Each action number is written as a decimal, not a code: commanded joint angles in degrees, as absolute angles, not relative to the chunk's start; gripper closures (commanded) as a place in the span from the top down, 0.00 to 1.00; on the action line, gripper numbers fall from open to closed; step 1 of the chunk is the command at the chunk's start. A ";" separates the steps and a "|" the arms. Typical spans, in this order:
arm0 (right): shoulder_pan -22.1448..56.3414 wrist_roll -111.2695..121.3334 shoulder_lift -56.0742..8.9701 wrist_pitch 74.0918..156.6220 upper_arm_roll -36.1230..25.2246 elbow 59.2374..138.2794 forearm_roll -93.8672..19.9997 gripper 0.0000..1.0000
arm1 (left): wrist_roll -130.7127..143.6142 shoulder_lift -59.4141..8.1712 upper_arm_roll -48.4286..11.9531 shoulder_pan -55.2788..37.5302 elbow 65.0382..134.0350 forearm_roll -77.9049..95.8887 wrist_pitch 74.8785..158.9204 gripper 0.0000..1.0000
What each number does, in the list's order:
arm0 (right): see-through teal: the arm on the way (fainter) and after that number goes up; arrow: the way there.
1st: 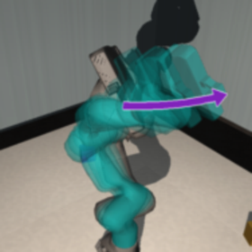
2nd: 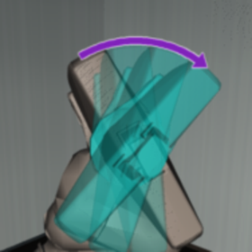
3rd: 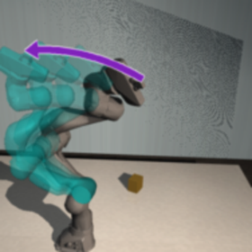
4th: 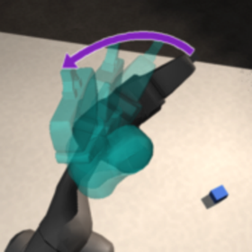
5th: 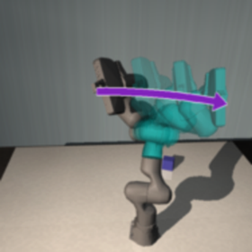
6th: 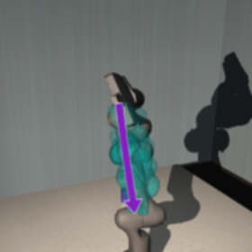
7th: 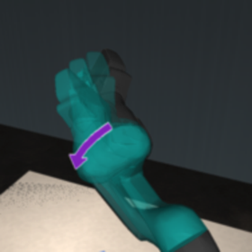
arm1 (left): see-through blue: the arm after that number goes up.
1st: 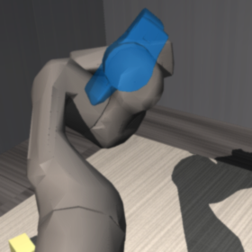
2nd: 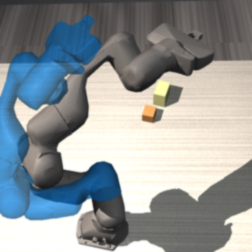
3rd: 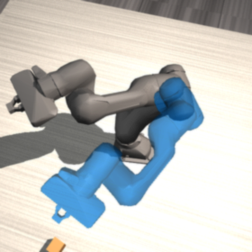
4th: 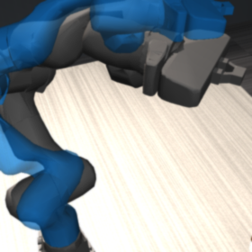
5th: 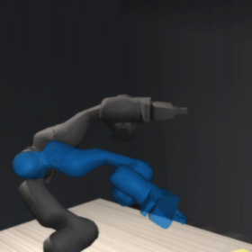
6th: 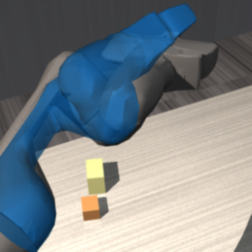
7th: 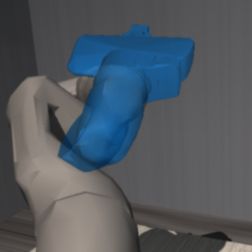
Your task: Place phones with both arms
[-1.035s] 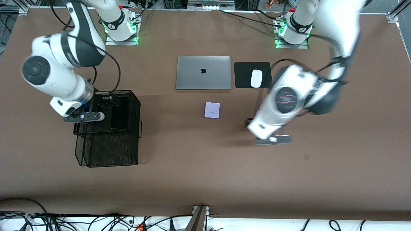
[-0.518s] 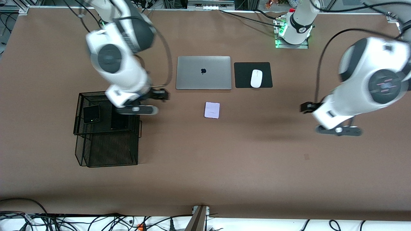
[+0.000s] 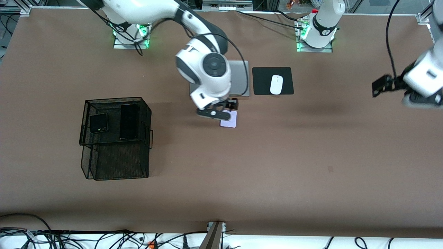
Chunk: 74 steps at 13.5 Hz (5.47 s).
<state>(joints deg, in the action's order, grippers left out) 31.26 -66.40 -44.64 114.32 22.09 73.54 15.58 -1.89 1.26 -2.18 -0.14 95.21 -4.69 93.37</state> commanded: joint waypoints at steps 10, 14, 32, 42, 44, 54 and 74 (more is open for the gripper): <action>33.49 -72.51 -57.56 124.80 22.32 71.01 23.29 1.00 | -3.16 4.04 4.04 -5.89 98.96 -4.22 96.59 1.00; 33.40 -71.99 -58.01 125.07 22.24 70.93 24.61 0.59 | -3.25 4.83 4.22 -5.01 98.79 -4.22 95.02 1.00; 10.63 -15.02 -38.15 87.54 10.17 59.59 6.11 0.16 | -2.90 4.48 4.22 -3.69 96.06 -4.04 94.31 1.00; 10.37 7.30 -43.67 108.70 -7.65 68.11 -6.59 0.16 | -2.81 4.39 2.91 -3.96 95.98 -4.57 92.72 1.00; 10.37 6.77 -45.70 112.22 -7.56 70.39 -6.68 0.16 | -3.25 4.39 2.81 -3.87 95.98 -4.57 92.72 1.00; 9.84 4.57 -41.68 108.04 -7.65 70.75 -8.17 1.00 | -3.08 4.22 2.81 -3.87 95.98 -4.57 92.64 1.00; 2.55 -0.18 -0.35 91.14 -4.66 94.31 2.64 1.00 | -2.90 4.31 2.90 -3.78 95.89 -4.57 92.55 1.00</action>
